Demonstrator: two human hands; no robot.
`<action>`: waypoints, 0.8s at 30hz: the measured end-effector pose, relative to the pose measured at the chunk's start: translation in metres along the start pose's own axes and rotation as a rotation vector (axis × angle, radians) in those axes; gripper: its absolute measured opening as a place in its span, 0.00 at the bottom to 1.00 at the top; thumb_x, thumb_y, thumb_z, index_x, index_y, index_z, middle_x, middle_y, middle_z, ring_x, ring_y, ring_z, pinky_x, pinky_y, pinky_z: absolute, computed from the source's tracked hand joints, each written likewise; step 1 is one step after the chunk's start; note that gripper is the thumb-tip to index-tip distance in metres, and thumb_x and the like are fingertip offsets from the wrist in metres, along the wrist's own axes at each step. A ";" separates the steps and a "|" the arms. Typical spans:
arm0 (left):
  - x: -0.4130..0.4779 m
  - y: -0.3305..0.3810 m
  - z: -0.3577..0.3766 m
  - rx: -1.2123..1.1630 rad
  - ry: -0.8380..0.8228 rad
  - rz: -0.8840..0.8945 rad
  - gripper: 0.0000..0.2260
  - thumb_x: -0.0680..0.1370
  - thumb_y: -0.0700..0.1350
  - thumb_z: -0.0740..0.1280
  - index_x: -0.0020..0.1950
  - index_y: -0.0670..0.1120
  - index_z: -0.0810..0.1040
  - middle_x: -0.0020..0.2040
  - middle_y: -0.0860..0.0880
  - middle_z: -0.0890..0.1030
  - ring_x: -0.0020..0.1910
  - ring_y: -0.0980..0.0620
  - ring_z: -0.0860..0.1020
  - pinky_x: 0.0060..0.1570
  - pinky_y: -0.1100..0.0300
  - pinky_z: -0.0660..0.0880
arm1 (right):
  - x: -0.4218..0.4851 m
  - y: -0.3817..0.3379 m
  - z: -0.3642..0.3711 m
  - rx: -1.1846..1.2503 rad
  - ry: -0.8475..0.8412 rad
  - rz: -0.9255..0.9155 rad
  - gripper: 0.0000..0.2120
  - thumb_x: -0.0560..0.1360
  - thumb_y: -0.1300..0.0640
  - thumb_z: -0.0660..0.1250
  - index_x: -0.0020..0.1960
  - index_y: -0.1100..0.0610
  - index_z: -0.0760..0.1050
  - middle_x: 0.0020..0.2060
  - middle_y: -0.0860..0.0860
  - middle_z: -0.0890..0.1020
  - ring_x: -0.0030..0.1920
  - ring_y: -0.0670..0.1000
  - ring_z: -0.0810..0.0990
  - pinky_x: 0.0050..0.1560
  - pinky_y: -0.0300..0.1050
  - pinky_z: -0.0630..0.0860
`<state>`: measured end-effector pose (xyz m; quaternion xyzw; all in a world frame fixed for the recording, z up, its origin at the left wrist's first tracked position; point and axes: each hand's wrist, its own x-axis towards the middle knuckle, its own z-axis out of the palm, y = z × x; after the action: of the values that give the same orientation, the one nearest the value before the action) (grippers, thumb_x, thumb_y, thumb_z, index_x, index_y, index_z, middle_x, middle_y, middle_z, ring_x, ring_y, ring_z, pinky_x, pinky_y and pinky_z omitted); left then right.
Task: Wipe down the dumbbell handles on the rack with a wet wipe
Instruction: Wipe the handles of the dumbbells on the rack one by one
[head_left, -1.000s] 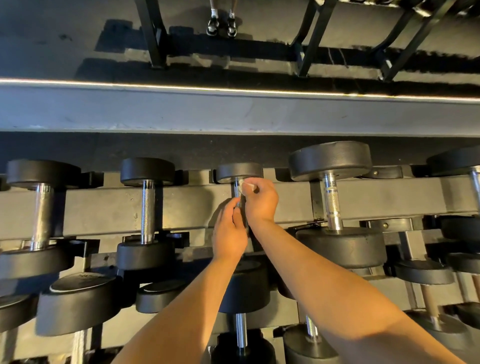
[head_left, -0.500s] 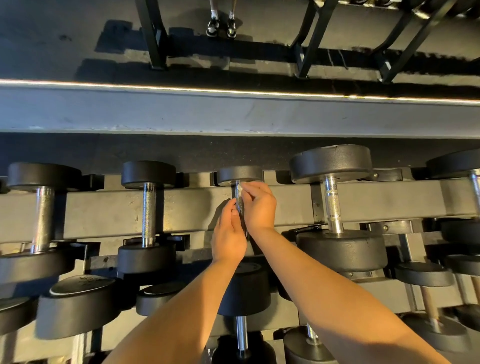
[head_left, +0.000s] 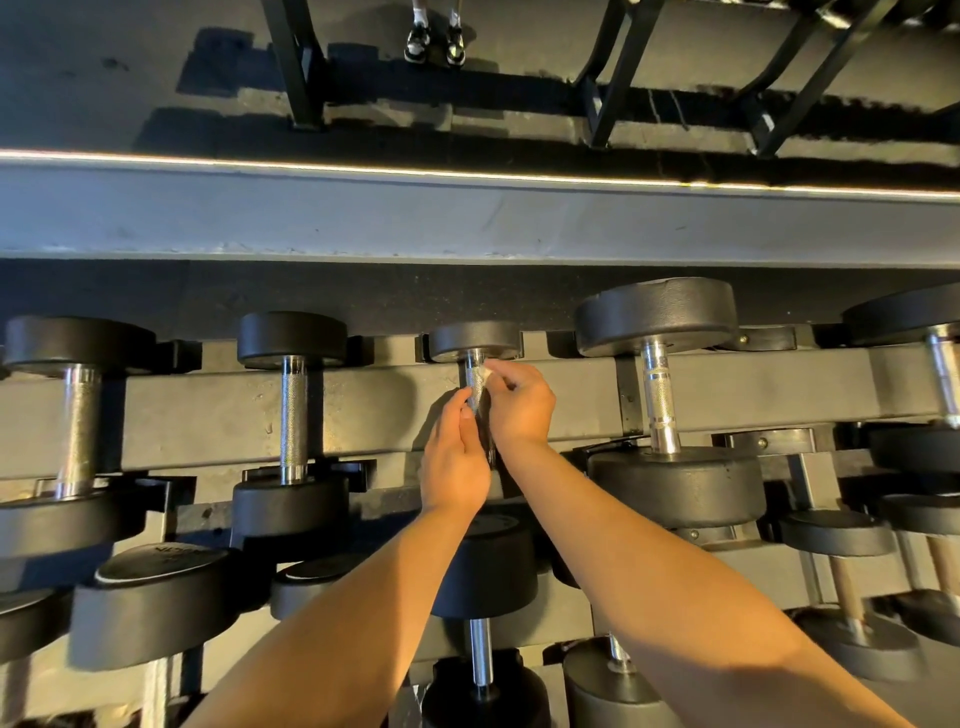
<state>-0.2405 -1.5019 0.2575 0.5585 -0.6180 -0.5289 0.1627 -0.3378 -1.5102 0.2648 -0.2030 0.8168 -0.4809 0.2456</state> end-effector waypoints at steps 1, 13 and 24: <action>0.000 0.000 0.000 0.005 0.000 -0.001 0.18 0.86 0.58 0.47 0.76 0.64 0.62 0.69 0.56 0.74 0.64 0.53 0.75 0.61 0.53 0.73 | 0.001 -0.002 0.002 0.001 -0.009 0.017 0.12 0.80 0.63 0.66 0.57 0.51 0.82 0.55 0.46 0.82 0.55 0.44 0.79 0.58 0.37 0.76; -0.001 0.001 0.000 0.010 0.003 -0.019 0.18 0.86 0.57 0.48 0.76 0.63 0.63 0.68 0.55 0.74 0.64 0.52 0.75 0.62 0.51 0.73 | 0.002 -0.002 -0.008 0.028 -0.067 0.032 0.13 0.81 0.62 0.65 0.61 0.52 0.81 0.56 0.46 0.83 0.56 0.43 0.80 0.59 0.37 0.75; -0.001 0.002 0.000 -0.013 0.022 0.007 0.18 0.86 0.55 0.51 0.76 0.61 0.67 0.66 0.58 0.75 0.62 0.58 0.73 0.59 0.59 0.69 | -0.005 0.005 -0.013 0.030 -0.027 0.081 0.08 0.79 0.61 0.67 0.54 0.52 0.82 0.46 0.45 0.83 0.48 0.42 0.81 0.48 0.35 0.76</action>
<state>-0.2414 -1.5011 0.2595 0.5611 -0.6145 -0.5262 0.1752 -0.3424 -1.4966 0.2671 -0.1727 0.8135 -0.4802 0.2791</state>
